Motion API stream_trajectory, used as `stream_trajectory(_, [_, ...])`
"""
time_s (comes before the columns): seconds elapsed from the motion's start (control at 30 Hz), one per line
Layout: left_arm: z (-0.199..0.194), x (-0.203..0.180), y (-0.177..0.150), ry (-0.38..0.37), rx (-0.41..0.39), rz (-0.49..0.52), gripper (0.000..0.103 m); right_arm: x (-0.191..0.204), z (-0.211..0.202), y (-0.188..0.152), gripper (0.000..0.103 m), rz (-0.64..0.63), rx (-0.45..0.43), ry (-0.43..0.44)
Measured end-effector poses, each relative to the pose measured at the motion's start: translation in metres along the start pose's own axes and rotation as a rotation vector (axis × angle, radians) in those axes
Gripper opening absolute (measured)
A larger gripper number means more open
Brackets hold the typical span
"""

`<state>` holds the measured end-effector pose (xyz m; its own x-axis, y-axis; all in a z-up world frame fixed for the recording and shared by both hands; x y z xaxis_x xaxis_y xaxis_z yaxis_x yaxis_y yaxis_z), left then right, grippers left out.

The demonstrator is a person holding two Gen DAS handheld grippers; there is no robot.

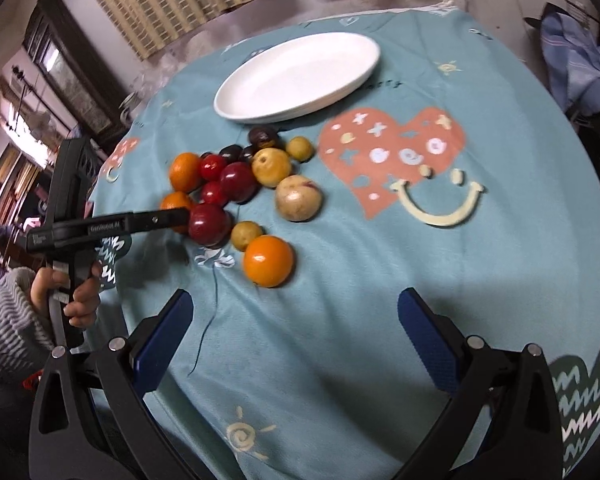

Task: Organize fruits
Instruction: 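Grasp a large orange with the left tool while the right tool grasps a mandarin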

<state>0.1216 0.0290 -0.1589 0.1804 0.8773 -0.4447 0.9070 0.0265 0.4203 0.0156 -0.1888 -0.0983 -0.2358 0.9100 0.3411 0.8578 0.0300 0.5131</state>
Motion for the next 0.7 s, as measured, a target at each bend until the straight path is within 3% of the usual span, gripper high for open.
stream_trajectory(0.07, [-0.001,-0.004,-0.002,0.020,-0.003,0.022,0.047,0.004,0.008,0.004,0.096,-0.022,0.007,0.016])
stream_trajectory(0.17, [-0.003,-0.012,-0.005,0.073,0.000,0.075,0.046,0.013,0.025,0.009,0.077,-0.061,0.039,0.056])
stream_trajectory(0.23, [-0.009,-0.016,-0.009,0.103,-0.003,0.100,0.046,0.019,0.041,0.012,0.072,-0.099,0.070,0.066])
stream_trajectory(0.33, [-0.020,-0.012,-0.018,0.123,-0.001,0.097,0.046,0.024,0.056,0.017,0.063,-0.113,0.085,0.082])
stream_trajectory(0.47, [-0.026,-0.006,-0.029,0.135,0.003,0.072,0.046,0.019,0.068,0.021,0.039,-0.118,0.105,0.069])
stream_trajectory(0.7, [-0.040,-0.008,-0.028,0.121,-0.028,0.043,0.046,0.010,0.054,0.021,0.038,-0.062,0.088,0.112])
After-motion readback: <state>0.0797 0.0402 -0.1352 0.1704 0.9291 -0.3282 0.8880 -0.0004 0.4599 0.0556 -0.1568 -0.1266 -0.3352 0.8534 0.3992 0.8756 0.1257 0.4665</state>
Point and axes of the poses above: each gripper's, at about its wrist camera, not at the fingertips, and z roughly the way its jaws point, x to its left, y to its top, the point moved 3 cm from there along z, roughly the way its jaws point, and after that the axes turned 4 degrees about -x, right-handed, at the moved point
